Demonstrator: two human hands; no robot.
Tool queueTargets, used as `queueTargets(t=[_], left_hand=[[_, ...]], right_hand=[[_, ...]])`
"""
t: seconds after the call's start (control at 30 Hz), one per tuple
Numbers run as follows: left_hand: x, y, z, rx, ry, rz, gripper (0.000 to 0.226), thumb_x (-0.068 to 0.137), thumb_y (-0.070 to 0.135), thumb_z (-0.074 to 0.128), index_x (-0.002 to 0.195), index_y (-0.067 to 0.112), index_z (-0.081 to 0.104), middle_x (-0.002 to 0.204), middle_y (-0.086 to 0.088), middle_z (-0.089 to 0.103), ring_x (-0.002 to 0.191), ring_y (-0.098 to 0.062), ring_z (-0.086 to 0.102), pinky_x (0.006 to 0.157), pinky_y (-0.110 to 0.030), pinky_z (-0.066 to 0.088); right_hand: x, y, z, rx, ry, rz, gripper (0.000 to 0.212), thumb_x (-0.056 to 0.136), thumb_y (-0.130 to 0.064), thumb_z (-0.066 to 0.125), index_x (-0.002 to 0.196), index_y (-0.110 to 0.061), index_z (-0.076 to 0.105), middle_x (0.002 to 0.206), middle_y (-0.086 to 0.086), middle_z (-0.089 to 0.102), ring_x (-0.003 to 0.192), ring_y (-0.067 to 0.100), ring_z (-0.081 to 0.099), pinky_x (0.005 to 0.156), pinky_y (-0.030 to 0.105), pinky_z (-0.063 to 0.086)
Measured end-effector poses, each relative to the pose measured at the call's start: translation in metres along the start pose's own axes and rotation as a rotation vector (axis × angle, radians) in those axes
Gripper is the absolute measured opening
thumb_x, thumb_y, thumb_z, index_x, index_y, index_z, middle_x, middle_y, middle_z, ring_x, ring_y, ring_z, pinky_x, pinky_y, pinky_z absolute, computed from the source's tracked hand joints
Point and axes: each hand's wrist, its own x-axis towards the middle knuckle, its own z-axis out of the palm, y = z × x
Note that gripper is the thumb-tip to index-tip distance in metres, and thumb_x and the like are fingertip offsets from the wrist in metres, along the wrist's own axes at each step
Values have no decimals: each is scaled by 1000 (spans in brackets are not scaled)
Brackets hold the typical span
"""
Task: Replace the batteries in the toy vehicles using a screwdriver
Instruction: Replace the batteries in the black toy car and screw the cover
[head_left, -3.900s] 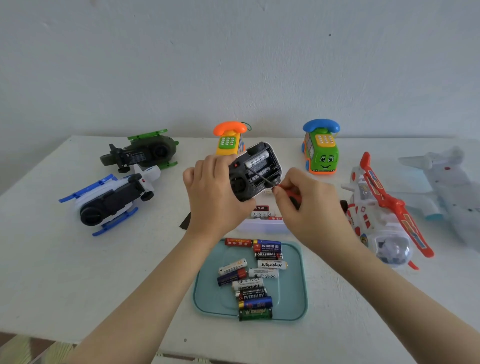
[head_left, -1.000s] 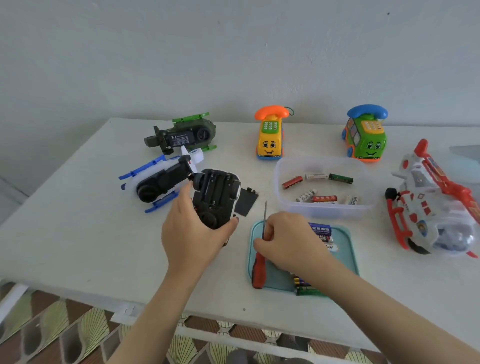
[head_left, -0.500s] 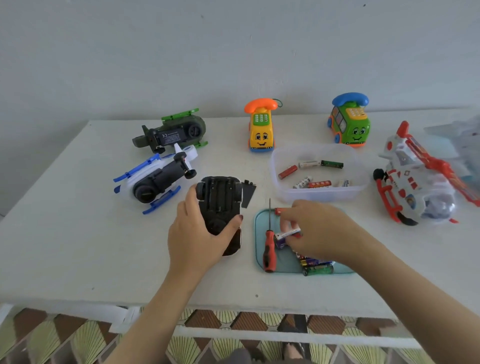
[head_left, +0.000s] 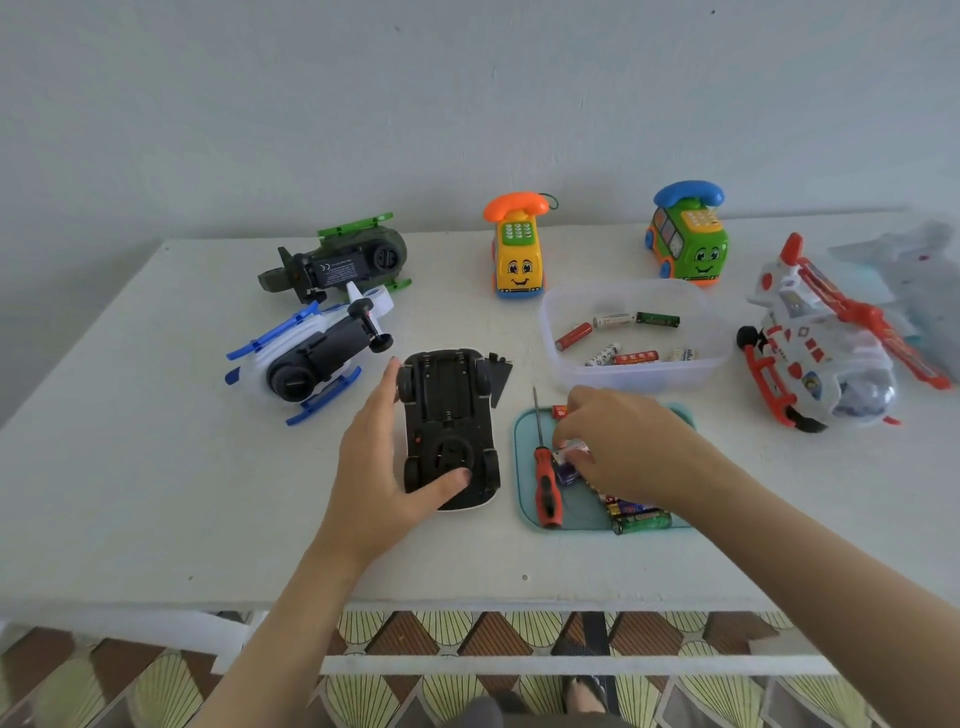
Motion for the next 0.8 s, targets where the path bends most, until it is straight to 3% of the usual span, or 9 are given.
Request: queueTargets(t=[0.1, 0.23, 0.33, 0.43, 0.53, 0.67, 0.8], left_hand=[[0, -3, -3, 6, -40, 17, 120, 62, 61, 72, 154, 31, 2, 141, 43, 17, 133, 14, 21, 107, -15, 16], [3, -8, -4, 8, -99, 48, 121, 64, 55, 74, 155, 23, 2, 145, 16, 38, 133, -1, 34, 109, -23, 24], [5, -10, -5, 2, -128, 69, 120, 66, 53, 75, 155, 23, 0, 144, 9, 41, 133, -6, 37, 110, -30, 27], [6, -12, -7, -17, -132, 86, 121, 66, 52, 76, 155, 26, -3, 147, 12, 37, 136, -5, 33, 111, -30, 25], [6, -12, -7, -25, -139, 104, 121, 67, 50, 75, 155, 26, -5, 148, 14, 35, 135, -4, 33, 110, -27, 23], [6, -12, -7, -21, -137, 133, 118, 67, 49, 72, 155, 21, -1, 142, 16, 39, 130, -1, 37, 107, -19, 24], [5, -9, -9, -14, -96, 190, 110, 68, 46, 73, 153, 25, 5, 145, 32, 24, 135, 8, 27, 107, -7, 17]], right_hand=[[3, 0, -4, -29, -5, -46, 22, 96, -25, 48, 110, -25, 65, 110, -2, 55, 98, 17, 56, 76, 30, 48], [6, -1, 1, -65, 0, -53, 14, 98, -28, 45, 106, -19, 52, 104, -2, 58, 95, 17, 56, 72, 28, 45], [8, -2, 5, 0, 60, -33, 12, 98, -24, 43, 109, -19, 45, 101, 0, 60, 85, 18, 58, 68, 30, 48], [11, -6, 0, 169, 179, -14, 21, 99, -26, 42, 120, -25, 46, 99, -5, 61, 74, 12, 57, 60, 24, 47], [15, -19, -11, 368, 394, -37, 14, 97, -27, 49, 109, -24, 55, 88, -13, 59, 59, 6, 51, 53, 21, 40], [26, -43, -19, 575, 558, -18, 10, 92, -22, 59, 102, -20, 58, 77, -24, 54, 62, 10, 56, 57, 19, 45], [43, -60, -12, 616, 619, -2, 9, 91, -18, 61, 98, -16, 58, 74, -20, 57, 61, 6, 54, 58, 22, 44]])
